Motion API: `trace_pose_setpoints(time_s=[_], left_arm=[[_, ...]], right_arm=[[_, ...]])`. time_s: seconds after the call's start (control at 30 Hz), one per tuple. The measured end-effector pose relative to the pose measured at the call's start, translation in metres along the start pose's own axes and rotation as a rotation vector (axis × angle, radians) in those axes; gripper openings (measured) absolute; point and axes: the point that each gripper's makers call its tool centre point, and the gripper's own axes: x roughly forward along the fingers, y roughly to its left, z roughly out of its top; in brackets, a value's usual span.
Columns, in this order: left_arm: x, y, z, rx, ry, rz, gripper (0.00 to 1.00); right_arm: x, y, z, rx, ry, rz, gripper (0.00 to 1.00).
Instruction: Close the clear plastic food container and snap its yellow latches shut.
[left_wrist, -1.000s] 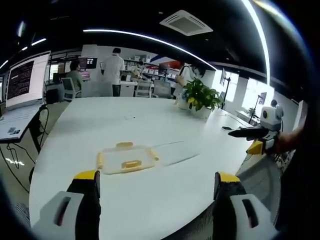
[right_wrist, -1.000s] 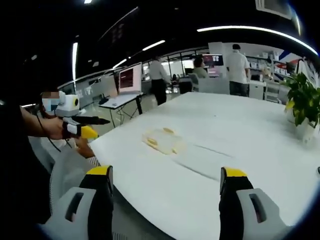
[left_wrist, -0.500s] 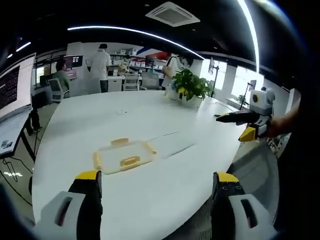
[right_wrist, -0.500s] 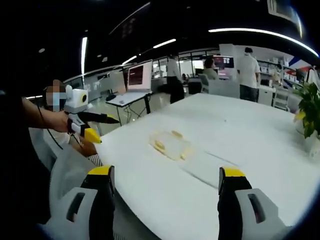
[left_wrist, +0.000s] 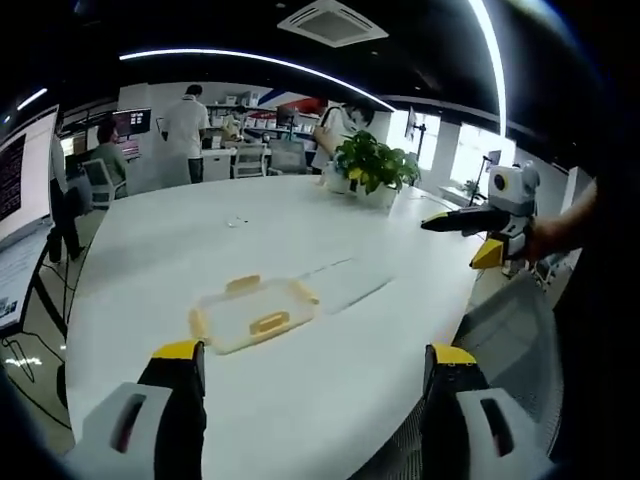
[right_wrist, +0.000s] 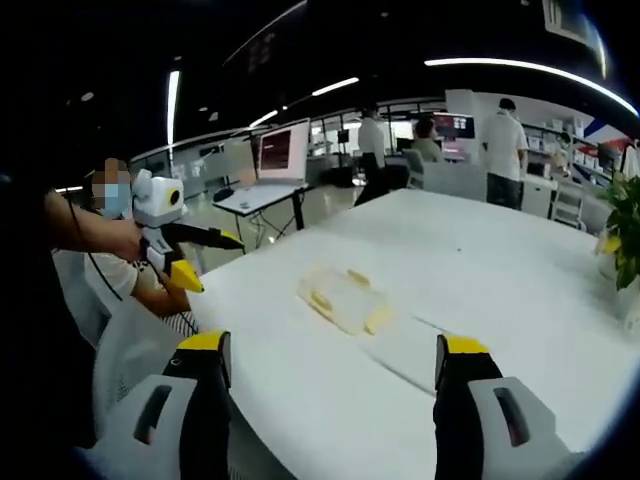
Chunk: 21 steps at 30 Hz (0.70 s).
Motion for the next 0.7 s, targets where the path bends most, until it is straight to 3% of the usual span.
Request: trace_pose_setpoints(time_s=[0.7], left_arm=[[0.019, 0.033, -0.007, 0.058, 0.074, -0.109, 0.84]], right_arm=[[0.037, -0.006, 0.012, -0.013, 0.019, 0.002, 0.78]])
